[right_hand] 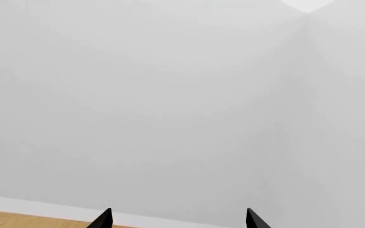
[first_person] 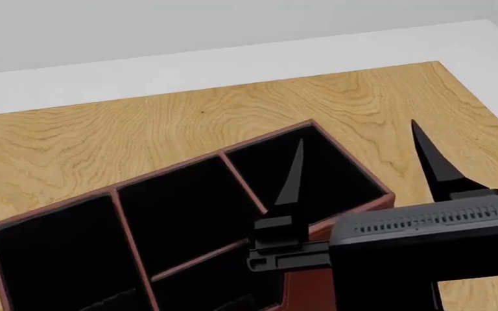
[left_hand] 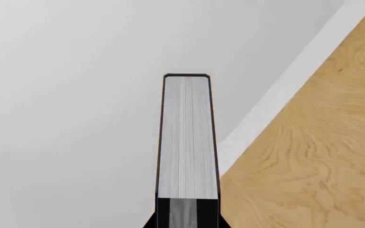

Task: Pick up the book and place it in the back compartment of the caddy.

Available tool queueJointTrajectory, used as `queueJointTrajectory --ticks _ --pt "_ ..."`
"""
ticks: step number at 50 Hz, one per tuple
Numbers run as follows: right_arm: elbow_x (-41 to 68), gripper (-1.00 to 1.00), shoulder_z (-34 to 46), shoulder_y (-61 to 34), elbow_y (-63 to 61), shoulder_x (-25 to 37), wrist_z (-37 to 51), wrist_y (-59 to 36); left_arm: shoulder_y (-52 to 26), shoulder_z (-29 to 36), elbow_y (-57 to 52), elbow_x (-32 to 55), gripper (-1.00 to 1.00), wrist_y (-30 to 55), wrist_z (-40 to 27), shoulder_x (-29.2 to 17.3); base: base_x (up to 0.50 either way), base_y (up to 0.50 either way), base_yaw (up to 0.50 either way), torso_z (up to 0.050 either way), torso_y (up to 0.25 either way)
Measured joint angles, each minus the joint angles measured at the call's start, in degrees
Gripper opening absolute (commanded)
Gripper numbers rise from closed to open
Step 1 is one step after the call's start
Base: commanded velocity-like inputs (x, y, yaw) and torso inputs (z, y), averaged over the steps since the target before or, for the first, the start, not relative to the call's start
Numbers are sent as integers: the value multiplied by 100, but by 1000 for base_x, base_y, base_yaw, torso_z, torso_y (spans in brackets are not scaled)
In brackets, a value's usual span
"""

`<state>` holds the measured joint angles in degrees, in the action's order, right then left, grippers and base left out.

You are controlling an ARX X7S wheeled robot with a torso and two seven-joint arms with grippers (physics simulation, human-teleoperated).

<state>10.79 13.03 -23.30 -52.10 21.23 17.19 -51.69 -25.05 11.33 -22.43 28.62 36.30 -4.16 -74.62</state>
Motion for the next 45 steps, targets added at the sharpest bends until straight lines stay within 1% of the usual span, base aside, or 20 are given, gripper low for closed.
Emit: queueJointTrajectory --ticks 9,18,27,45 --pt "35 100 -38 17 -67 12 18 -17 -1069 479 -298 -295 -100 362 286 433 0 0 0 0 1" --pt "70 100 -73 30 -121 25 34 -32 -1816 851 -517 -513 -100 621 474 796 0 0 0 0 1" --pt "100 100 -89 31 -126 35 43 -24 -2343 1038 -681 -596 -100 792 553 1147 0 0 0 0 1" --pt "171 100 -163 64 -154 60 61 13 -3056 1015 -1244 -143 -100 1228 631 1858 0 0 0 0 2"
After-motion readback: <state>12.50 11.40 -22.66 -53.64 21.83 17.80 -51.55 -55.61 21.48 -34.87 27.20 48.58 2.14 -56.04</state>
